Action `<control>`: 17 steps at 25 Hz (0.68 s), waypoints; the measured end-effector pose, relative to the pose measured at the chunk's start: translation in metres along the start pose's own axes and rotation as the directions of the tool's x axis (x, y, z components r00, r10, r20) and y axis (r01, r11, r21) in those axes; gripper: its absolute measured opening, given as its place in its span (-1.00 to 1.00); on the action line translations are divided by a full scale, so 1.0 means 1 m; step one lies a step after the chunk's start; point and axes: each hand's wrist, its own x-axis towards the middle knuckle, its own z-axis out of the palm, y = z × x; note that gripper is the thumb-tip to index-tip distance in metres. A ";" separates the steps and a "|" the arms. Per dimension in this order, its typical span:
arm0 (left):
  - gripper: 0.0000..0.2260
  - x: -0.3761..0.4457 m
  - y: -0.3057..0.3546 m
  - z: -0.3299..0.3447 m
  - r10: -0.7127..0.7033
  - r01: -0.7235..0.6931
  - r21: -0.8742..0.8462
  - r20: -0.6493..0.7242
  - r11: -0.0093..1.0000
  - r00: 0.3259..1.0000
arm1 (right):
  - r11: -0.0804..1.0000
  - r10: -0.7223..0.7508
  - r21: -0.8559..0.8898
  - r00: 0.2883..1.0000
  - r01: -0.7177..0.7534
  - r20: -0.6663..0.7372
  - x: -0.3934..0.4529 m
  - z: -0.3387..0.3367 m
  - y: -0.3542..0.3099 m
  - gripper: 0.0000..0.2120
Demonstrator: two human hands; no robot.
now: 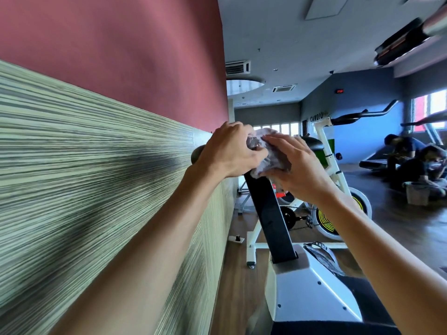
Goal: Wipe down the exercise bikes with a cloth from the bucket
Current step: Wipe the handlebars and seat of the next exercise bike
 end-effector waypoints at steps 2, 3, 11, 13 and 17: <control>-0.57 -0.014 0.000 -0.003 0.138 -0.138 -0.058 -0.011 0.989 0.990 | 0.997 -0.073 0.005 0.985 0.074 -0.156 -0.011 -0.010 -0.004 -0.65; -0.54 -0.025 0.004 -0.006 0.210 -0.209 -0.115 -0.006 0.971 0.978 | 0.997 -0.038 0.055 0.981 0.049 -0.188 -0.023 -0.018 -0.009 -0.77; -0.74 -0.101 0.043 0.047 -0.023 0.186 -0.721 0.229 0.667 0.973 | 0.912 0.344 0.240 0.939 -0.332 -0.007 -0.108 -0.057 -0.041 -0.69; -0.76 -0.119 0.040 0.057 -0.101 0.355 -0.781 0.355 0.513 0.929 | 0.896 0.374 0.262 0.928 -0.359 -0.005 -0.115 -0.048 -0.047 -0.66; -0.87 -0.138 0.028 0.062 -0.347 0.450 -0.824 0.334 0.345 0.877 | 0.837 0.297 0.394 0.920 -0.380 0.257 -0.113 -0.044 -0.056 -0.60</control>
